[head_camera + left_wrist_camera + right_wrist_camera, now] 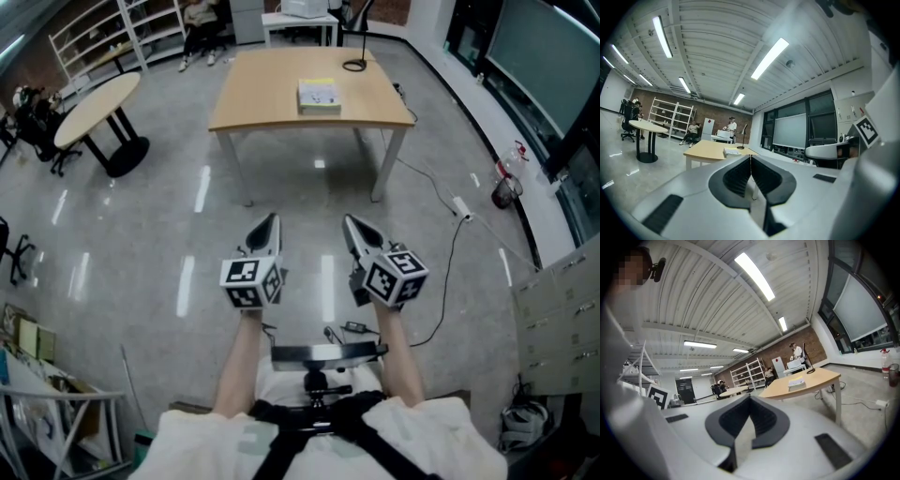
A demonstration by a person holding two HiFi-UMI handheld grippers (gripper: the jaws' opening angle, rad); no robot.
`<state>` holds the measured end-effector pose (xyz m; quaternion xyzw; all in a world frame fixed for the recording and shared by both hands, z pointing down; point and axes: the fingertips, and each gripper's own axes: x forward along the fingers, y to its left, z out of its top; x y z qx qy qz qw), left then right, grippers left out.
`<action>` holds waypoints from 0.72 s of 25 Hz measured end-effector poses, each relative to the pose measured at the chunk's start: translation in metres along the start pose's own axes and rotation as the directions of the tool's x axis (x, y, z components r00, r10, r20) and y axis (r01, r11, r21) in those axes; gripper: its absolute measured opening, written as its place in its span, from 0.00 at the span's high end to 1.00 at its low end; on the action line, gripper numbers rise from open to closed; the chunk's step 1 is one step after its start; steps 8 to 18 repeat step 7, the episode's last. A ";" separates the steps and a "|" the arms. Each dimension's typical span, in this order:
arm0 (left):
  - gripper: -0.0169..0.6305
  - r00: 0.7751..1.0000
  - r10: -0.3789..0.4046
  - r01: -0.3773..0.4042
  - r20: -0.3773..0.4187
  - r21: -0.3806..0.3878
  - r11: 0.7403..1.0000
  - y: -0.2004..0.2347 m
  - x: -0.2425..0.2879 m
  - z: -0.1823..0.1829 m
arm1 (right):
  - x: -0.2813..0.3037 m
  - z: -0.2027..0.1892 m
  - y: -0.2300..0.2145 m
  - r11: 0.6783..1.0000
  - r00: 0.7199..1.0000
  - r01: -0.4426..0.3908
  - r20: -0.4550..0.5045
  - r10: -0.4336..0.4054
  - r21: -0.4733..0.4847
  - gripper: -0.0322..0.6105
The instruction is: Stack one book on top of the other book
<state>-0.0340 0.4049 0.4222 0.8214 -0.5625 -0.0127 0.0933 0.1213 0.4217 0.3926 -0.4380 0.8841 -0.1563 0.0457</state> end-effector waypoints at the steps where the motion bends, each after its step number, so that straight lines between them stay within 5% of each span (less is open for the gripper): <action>1: 0.95 1.000 0.001 -0.001 0.003 0.003 1.000 0.001 0.000 0.001 | 0.000 0.000 0.000 1.000 1.000 -0.002 -0.001 0.002 0.002 0.95; 18: 0.95 1.000 0.010 -0.010 0.004 0.003 1.000 0.005 -0.002 0.000 | 0.002 -0.006 0.005 1.000 1.000 -0.010 -0.009 0.010 0.009 0.95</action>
